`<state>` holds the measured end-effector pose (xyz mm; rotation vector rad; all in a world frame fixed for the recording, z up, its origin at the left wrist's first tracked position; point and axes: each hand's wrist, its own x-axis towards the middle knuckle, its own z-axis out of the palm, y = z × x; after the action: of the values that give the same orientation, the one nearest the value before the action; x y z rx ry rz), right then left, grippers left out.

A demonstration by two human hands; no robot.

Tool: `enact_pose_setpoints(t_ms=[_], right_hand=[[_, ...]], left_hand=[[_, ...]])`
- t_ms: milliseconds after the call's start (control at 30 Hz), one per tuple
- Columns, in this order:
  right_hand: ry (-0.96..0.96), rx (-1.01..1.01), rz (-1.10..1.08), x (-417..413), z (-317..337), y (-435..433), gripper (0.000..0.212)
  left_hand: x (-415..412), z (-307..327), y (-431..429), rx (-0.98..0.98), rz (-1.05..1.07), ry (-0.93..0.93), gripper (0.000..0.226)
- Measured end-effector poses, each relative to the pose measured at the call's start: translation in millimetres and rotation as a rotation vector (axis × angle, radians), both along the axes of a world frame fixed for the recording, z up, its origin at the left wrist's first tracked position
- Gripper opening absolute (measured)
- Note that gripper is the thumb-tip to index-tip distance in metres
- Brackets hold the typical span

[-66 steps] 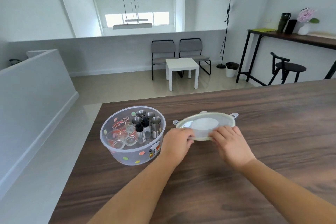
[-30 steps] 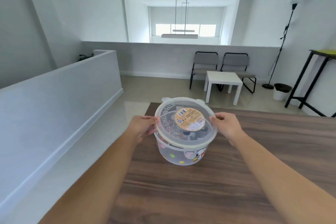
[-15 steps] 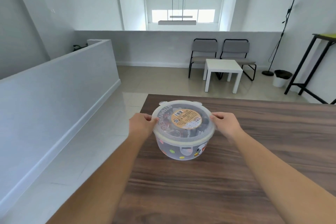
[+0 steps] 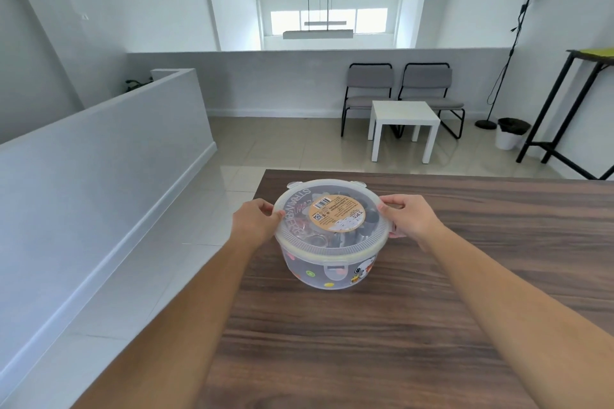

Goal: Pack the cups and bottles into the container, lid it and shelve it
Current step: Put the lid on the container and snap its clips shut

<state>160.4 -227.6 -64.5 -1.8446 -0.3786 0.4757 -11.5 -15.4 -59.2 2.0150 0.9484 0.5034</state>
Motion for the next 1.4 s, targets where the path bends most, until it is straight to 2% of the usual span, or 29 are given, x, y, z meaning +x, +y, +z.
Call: enact_pose_setpoints(t_ms=[133, 333, 500, 667, 800, 867, 933, 967, 1033, 1100, 1133, 1267, 1400], right_hand=[[-0.012, 0.027, -0.024, -1, -2, 1, 0.019], [-0.046, -0.043, -0.012, 3, 6, 4, 0.008], [0.045, 0.035, 0.05, 2, 4, 2, 0.025], [0.002, 0.031, 0.03, -2, -1, 4, 0.033], [0.013, 0.023, 0.018, -2, -1, 5, 0.031], [-0.005, 0.018, 0.026, -3, 0, 4, 0.03], [-0.055, 0.029, 0.053, -3, 0, 6, 0.03], [-0.099, 0.024, 0.074, -4, 0, 7, 0.029], [-0.202, 0.003, 0.115, -4, -1, 7, 0.03], [-0.307, -0.043, 0.156, -4, -5, 5, 0.031], [-0.356, -0.073, 0.173, -4, -7, 4, 0.032], [-0.367, -0.05, 0.211, -9, -12, -7, 0.032], [-0.455, -0.079, 0.255, -20, -15, -24, 0.037]], left_hand=[[1, -2, -2, 0.055, 0.015, -0.015, 0.011], [6, 0, -3, 0.098, 0.011, 0.005, 0.017], [10, -1, 3, 0.096, -0.001, 0.0, 0.018], [10, -4, 2, 0.08, 0.058, -0.031, 0.034], [6, -5, -4, 0.072, 0.058, -0.045, 0.025], [3, -7, -12, 0.164, 0.046, 0.002, 0.032], [-5, -11, -25, 0.426, 0.035, 0.03, 0.041], [-11, -12, -34, 0.556, -0.012, -0.03, 0.042], [-22, -13, -53, 0.694, -0.26, -0.15, 0.043], [-32, -19, -66, 0.727, -0.5, -0.137, 0.048], [-35, -23, -70, 0.733, -0.554, -0.108, 0.051], [-40, -32, -61, 0.722, -0.568, -0.115, 0.057], [-46, -36, -44, 0.657, -0.587, -0.122, 0.059]])
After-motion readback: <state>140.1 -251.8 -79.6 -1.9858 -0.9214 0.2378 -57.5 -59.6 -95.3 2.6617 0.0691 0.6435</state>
